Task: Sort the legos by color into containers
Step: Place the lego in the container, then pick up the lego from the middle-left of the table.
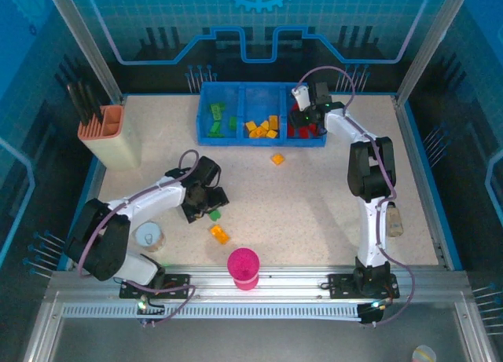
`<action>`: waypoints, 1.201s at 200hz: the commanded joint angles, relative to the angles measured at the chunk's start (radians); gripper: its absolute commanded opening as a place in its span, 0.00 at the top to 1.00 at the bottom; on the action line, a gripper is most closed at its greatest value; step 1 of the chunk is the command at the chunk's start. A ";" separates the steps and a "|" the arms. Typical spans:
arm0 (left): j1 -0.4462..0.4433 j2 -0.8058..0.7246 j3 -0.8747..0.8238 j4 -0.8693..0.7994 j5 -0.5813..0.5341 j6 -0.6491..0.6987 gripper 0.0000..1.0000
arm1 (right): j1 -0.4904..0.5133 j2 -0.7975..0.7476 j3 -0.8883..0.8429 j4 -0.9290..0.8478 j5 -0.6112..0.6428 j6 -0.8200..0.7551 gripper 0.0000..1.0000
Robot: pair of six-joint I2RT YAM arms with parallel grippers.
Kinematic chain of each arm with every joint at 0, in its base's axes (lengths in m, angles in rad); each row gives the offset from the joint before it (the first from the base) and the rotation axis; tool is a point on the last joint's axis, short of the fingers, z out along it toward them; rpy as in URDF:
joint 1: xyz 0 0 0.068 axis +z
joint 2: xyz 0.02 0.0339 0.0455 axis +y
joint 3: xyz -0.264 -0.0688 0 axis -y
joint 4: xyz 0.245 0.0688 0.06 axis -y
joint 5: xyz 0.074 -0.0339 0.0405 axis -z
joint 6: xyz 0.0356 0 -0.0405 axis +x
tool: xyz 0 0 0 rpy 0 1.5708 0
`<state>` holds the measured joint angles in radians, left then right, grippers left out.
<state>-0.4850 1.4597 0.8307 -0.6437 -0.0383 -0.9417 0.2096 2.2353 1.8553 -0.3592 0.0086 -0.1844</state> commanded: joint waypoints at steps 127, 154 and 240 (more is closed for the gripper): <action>-0.050 0.133 -0.045 0.072 -0.035 -0.094 0.51 | -0.025 -0.135 -0.096 0.041 -0.044 -0.012 0.36; -0.048 0.159 -0.005 0.050 -0.058 -0.040 0.58 | -0.026 -0.157 -0.145 0.070 -0.050 0.006 0.35; 0.007 0.145 0.301 -0.082 -0.240 0.255 0.71 | -0.003 -0.363 -0.427 0.091 -0.066 0.051 0.35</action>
<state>-0.5087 1.6165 1.0023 -0.7265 -0.1799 -0.8326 0.1959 1.9835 1.5215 -0.2874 -0.0269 -0.1715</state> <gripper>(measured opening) 0.341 0.650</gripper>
